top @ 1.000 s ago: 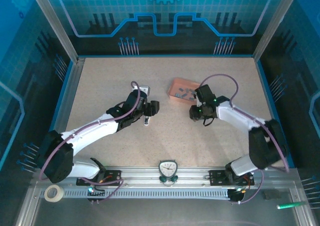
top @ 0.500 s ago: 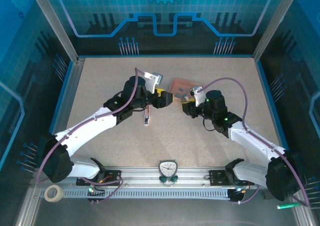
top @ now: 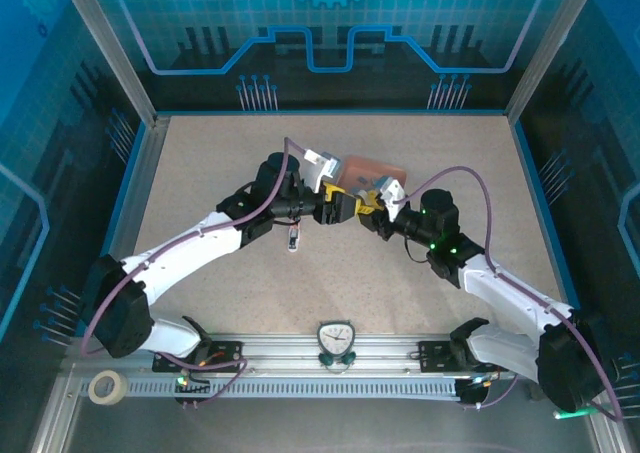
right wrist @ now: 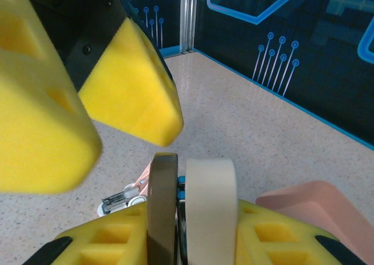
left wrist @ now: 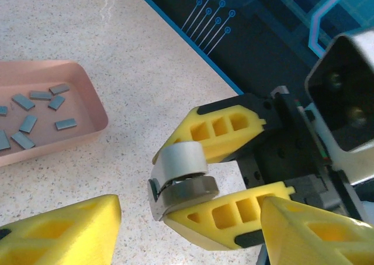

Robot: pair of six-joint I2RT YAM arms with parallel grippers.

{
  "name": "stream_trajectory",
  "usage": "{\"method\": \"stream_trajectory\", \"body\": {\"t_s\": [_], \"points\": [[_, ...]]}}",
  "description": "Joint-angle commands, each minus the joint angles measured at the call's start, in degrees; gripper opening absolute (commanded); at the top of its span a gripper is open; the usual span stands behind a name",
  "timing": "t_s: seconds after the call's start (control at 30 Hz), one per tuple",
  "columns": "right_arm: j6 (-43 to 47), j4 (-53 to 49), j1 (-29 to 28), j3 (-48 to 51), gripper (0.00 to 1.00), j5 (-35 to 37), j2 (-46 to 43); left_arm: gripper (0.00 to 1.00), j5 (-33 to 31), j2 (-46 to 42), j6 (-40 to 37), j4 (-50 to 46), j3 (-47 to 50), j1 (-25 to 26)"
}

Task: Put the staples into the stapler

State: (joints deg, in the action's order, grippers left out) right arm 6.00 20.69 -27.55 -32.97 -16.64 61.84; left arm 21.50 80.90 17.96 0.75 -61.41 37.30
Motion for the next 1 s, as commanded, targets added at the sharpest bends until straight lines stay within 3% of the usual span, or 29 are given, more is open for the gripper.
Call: {"method": "stream_trajectory", "body": {"t_s": [0.0,0.37,0.6,0.73,0.83,0.97], "points": [[3.79,1.82,-2.33,-0.49,0.32,3.91,-0.85,0.65,-0.59,1.14,0.79,0.86,-1.55,0.24],[6.19,2.6,-5.56,-0.95,0.32,7.68,-0.07,0.59,-4.55,2.49,1.19,-0.77,-2.05,0.53],[6.39,3.43,-6.63,-1.04,0.33,8.19,0.62,0.49,-4.18,3.73,1.47,-0.62,-2.31,0.51],[6.39,3.29,-7.15,-1.26,0.32,8.6,0.82,0.39,-4.32,4.0,1.38,-0.55,-2.14,0.56],[6.07,3.29,-7.25,-0.77,0.33,9.21,0.19,0.24,-3.95,3.75,-0.46,-0.89,-2.03,0.47],[4.15,1.01,-6.79,0.65,0.49,9.09,-2.26,0.11,-2.86,2.93,-5.97,-0.73,-0.88,-0.07]]}}
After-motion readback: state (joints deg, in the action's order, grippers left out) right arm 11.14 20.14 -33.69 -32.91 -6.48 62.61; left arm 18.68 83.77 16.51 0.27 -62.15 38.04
